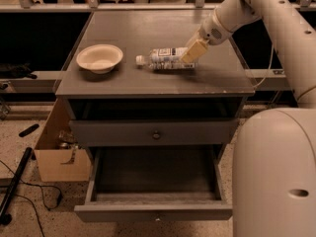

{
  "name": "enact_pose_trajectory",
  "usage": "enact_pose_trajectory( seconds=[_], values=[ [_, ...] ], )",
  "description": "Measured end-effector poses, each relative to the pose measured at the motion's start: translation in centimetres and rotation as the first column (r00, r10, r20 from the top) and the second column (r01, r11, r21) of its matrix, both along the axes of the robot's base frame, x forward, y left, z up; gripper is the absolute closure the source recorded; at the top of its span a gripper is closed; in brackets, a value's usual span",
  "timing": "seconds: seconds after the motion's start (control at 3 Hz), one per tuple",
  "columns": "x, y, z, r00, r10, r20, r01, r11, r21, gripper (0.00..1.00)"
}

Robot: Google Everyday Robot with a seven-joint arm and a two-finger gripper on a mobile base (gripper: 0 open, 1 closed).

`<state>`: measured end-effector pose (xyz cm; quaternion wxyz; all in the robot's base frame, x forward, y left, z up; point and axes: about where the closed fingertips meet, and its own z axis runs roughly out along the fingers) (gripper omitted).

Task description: Place blue plastic bottle into middle drawer

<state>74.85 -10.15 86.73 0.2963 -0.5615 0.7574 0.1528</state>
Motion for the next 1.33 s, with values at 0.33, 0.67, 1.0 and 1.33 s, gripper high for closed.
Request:
enact_pose_trajectory(
  seconds=[0.33,0.67,1.0,1.33],
  values=[
    [-3.4,-1.7,2.2,0.9999,-0.009,0.009,0.009,0.999,0.053,1.00],
    [-8.5,-4.3,5.6,0.9967,-0.060,0.055,0.053,0.992,0.115,1.00],
    [-14.1,-4.6,9.7,0.9843,-0.123,0.127,0.097,0.976,0.193,1.00],
    [-19.4,-3.0,12.8,0.9623,-0.199,0.185,0.141,0.948,0.284,1.00]
  ],
)
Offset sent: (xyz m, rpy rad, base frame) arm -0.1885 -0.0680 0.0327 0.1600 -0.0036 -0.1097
